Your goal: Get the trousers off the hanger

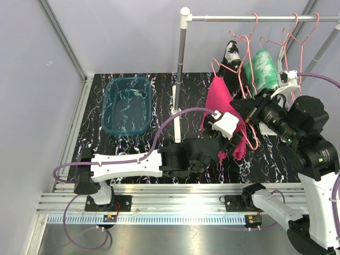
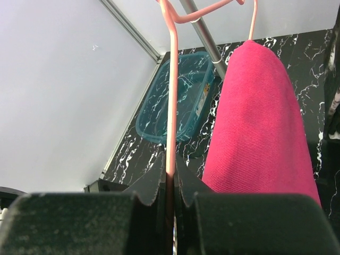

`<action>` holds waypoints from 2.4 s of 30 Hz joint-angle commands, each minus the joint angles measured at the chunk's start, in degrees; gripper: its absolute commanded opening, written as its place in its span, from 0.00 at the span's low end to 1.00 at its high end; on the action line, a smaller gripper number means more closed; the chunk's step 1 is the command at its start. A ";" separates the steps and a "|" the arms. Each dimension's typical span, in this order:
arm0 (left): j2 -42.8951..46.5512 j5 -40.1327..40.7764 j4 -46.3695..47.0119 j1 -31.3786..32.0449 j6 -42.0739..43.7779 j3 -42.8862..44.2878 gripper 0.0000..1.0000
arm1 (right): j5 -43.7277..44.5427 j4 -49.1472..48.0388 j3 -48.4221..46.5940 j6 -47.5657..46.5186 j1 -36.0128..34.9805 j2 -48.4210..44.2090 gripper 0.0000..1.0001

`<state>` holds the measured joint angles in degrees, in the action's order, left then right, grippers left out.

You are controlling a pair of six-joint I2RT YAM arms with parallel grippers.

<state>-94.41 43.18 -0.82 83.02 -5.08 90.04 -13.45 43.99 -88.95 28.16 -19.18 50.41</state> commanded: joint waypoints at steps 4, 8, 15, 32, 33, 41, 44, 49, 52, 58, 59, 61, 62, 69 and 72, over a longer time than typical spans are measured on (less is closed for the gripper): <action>-1.83 3.84 7.59 -0.67 2.62 5.66 0.42 | -2.46 -12.08 0.18 1.02 -0.33 -1.72 0.00; -1.13 5.15 7.59 -0.67 2.71 5.59 0.12 | -0.35 -10.50 0.70 -0.83 -0.24 -2.16 0.00; 5.37 8.15 7.41 -0.58 2.88 2.16 0.00 | 4.31 -10.59 9.73 -4.07 -0.24 -3.39 0.00; 22.69 13.25 16.89 -0.67 21.75 1.27 0.00 | 1.50 -13.66 25.39 -4.69 -0.24 -5.85 0.00; 23.21 13.16 17.51 -0.67 23.00 1.80 0.00 | 0.89 -14.36 26.01 -4.70 -0.24 -5.94 0.00; 23.57 12.63 22.61 -0.76 35.65 10.32 0.00 | -4.65 -18.50 30.41 -6.80 -0.25 -5.77 0.00; 22.87 13.42 20.10 -3.03 37.86 13.30 0.00 | -4.39 -18.24 29.71 -9.26 -0.25 -5.24 0.00; 22.78 13.25 2.37 -15.33 25.87 16.13 0.00 | -2.72 -15.34 25.94 -13.13 -0.24 -4.10 0.00; 23.92 11.94 -6.78 -22.45 18.82 16.13 0.00 | -1.41 -13.67 23.39 -14.71 -0.33 -4.01 0.00; 24.71 11.84 -18.75 -33.09 12.74 15.96 0.00 | -3.06 -8.92 18.64 -16.12 -0.24 -5.93 0.00; 24.63 11.32 -20.43 -35.80 11.77 15.96 0.00 | -3.59 -8.48 17.94 -16.12 -0.33 -6.46 0.00; 24.63 9.65 -24.03 -38.71 10.54 15.26 0.00 | -4.91 -7.69 17.49 -15.95 -0.33 -7.87 0.00; 24.80 9.73 -24.49 -39.94 10.10 13.69 0.00 | -5.18 -7.34 16.97 -15.95 -0.25 -8.31 0.00; 27.35 7.01 -30.46 -52.34 6.14 6.12 0.00 | -4.22 -1.45 13.28 -17.44 -0.24 -10.33 0.00; 29.62 9.19 -29.42 -54.54 7.80 1.21 0.00 | -3.43 -0.05 12.74 -17.70 -0.33 -11.65 0.00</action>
<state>-69.36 51.64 -34.70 30.09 2.68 93.06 -17.21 42.28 -74.08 11.81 -19.18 39.64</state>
